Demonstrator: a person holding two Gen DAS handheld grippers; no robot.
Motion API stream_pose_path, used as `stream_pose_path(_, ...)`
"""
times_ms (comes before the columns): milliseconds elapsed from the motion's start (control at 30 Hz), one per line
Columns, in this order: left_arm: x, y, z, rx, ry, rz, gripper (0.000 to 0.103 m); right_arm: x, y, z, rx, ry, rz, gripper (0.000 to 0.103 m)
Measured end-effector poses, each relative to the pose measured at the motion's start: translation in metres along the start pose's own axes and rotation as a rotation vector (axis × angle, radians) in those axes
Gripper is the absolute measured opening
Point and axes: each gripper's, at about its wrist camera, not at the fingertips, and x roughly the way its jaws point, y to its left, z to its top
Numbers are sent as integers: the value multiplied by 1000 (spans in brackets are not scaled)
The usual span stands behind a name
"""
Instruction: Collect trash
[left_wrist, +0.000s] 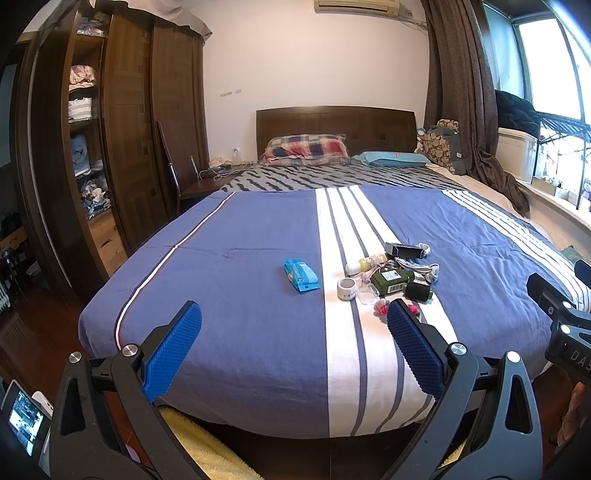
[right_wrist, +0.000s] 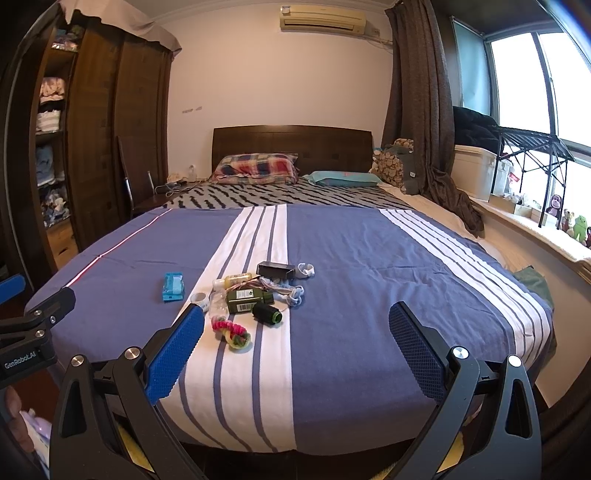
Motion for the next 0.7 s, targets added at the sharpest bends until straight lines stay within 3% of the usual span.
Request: stream_pose_path(700,1,0,0,-3,2,3,95,-1,-1,-1,1,-1,2,100)
